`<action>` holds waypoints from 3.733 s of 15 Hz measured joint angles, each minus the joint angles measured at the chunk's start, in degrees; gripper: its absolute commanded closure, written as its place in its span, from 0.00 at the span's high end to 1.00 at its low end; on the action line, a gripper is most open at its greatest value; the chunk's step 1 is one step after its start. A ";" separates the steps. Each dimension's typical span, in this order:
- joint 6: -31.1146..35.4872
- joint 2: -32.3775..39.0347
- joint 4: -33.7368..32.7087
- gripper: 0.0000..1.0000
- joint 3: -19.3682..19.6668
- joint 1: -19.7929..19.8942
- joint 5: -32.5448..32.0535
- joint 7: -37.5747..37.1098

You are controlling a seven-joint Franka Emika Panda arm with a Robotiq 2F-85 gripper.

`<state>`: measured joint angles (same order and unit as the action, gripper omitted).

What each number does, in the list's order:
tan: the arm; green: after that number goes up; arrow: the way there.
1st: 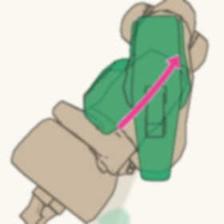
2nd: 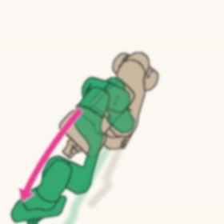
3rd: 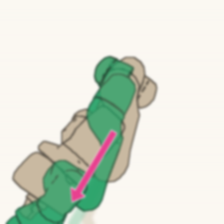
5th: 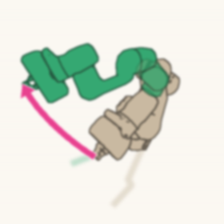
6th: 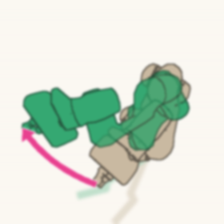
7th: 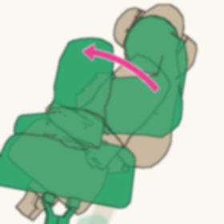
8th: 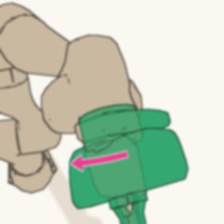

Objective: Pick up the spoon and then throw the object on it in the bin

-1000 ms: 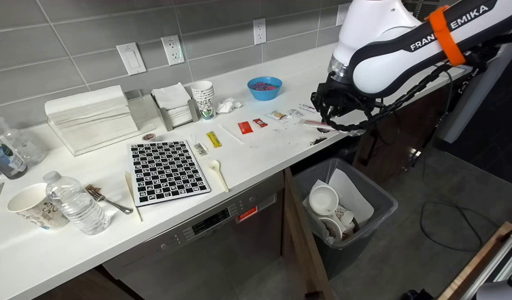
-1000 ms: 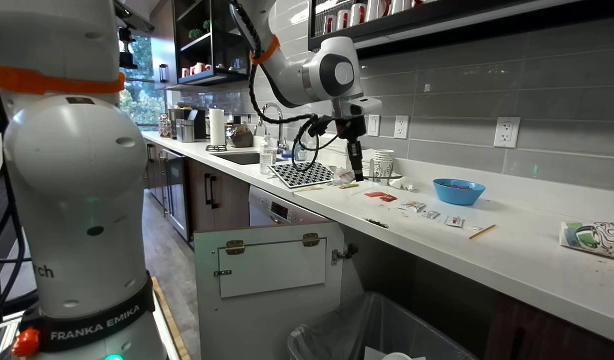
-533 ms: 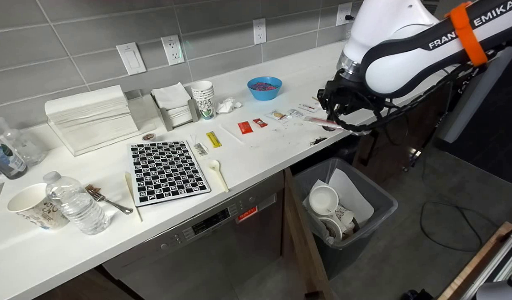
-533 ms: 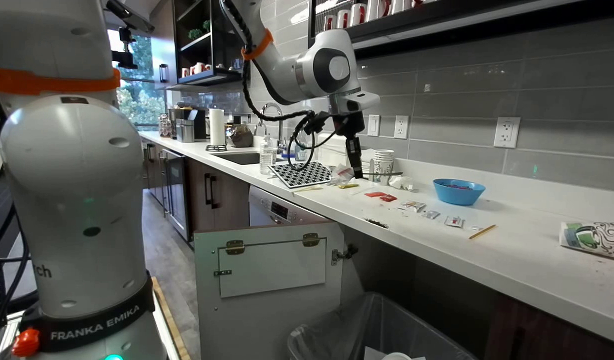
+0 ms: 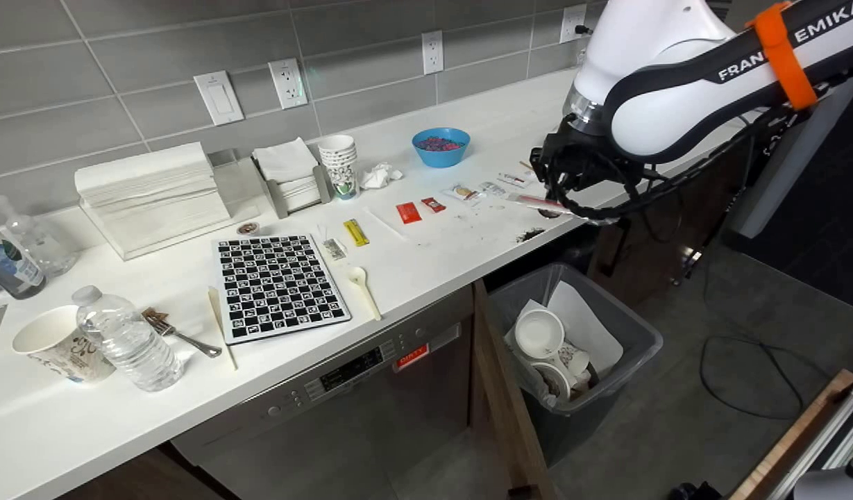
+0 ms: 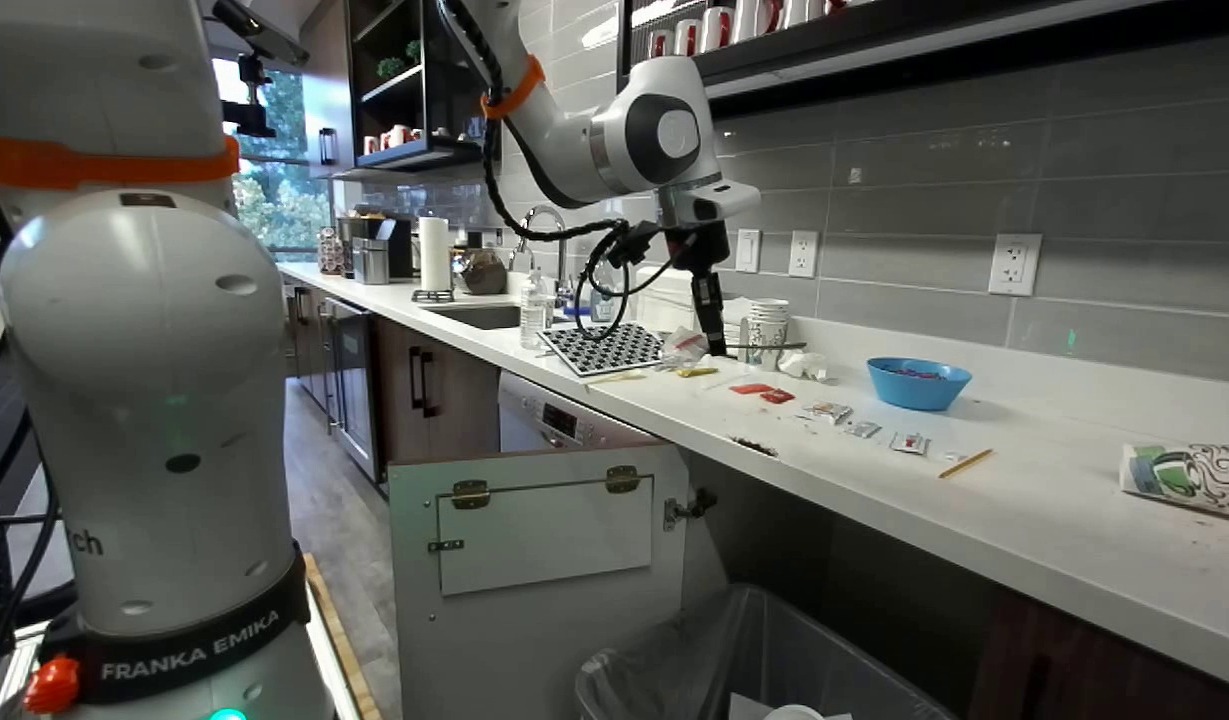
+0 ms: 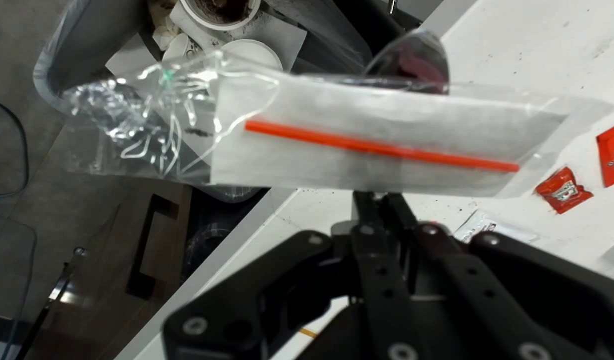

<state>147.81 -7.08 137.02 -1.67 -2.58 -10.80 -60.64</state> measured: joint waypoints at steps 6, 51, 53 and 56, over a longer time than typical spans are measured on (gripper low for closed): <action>0.00 0.00 0.00 0.09 -0.02 0.04 0.00 0.00; 57.98 -5.60 17.81 0.02 -0.83 7.57 -5.00 4.01; 57.98 -5.84 18.23 0.02 -0.77 7.57 -5.00 4.01; 56.04 -7.08 19.03 0.02 -0.25 7.48 -5.57 3.78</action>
<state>203.85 -14.16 156.05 -1.92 4.90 -16.38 -56.86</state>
